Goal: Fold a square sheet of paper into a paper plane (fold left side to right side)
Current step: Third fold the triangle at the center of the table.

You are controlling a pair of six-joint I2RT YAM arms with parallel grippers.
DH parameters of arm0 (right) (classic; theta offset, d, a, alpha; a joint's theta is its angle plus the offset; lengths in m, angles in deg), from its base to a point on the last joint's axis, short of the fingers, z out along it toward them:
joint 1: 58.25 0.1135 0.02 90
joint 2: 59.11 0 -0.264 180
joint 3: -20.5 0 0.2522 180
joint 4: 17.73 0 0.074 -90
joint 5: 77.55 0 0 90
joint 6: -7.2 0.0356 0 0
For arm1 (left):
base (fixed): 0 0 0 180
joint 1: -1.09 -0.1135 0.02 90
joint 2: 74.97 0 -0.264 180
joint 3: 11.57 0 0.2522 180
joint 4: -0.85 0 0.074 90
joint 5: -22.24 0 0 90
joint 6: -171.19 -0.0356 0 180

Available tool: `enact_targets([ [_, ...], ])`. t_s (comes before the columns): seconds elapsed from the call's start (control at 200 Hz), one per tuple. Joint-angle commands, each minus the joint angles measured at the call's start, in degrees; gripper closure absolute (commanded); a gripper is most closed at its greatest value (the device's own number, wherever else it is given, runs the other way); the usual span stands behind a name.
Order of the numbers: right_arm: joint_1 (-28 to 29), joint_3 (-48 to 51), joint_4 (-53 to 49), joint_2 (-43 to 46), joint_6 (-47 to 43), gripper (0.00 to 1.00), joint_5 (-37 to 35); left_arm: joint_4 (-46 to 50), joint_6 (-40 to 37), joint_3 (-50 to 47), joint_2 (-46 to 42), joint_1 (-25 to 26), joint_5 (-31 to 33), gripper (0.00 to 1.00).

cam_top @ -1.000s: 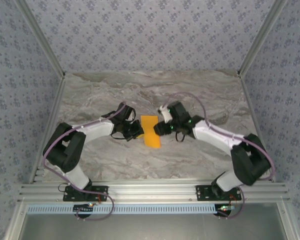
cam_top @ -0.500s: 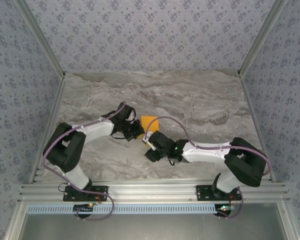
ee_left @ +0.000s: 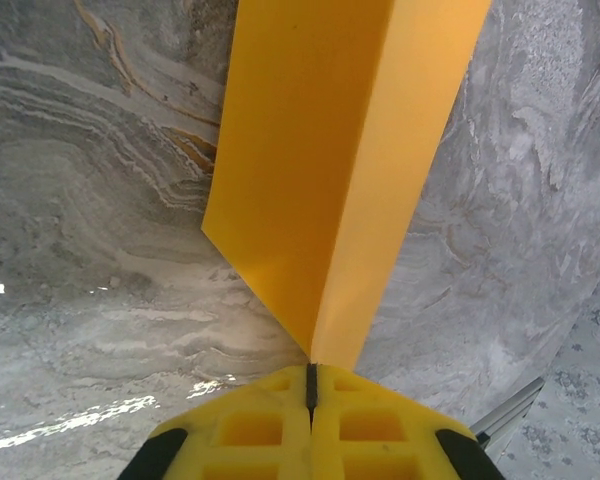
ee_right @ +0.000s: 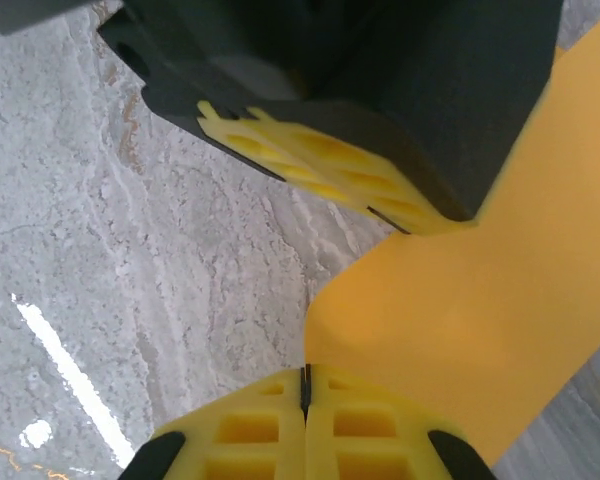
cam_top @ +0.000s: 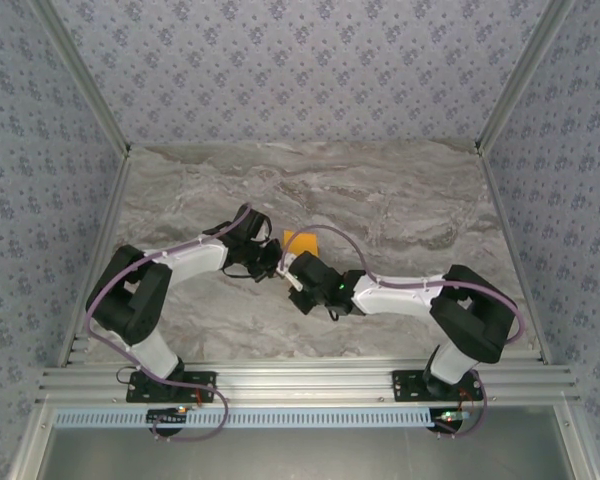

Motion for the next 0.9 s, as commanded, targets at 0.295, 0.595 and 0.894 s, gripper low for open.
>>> enact_targets([
  [0.295,-6.5,-0.5,-1.7,-0.2,5.1,1.0,22.9,7.4,-9.2,5.3,-2.5,-4.3,0.0,0.72],
  [0.595,-10.1,-2.5,-2.5,-3.7,9.5,1.0,27.8,12.0,-16.1,17.8,9.2,-3.8,-1.9,0.97],
  [0.894,-12.9,-2.4,-1.5,-5.3,12.3,1.0,32.0,16.9,-20.7,29.6,22.5,-0.6,-3.0,0.99],
])
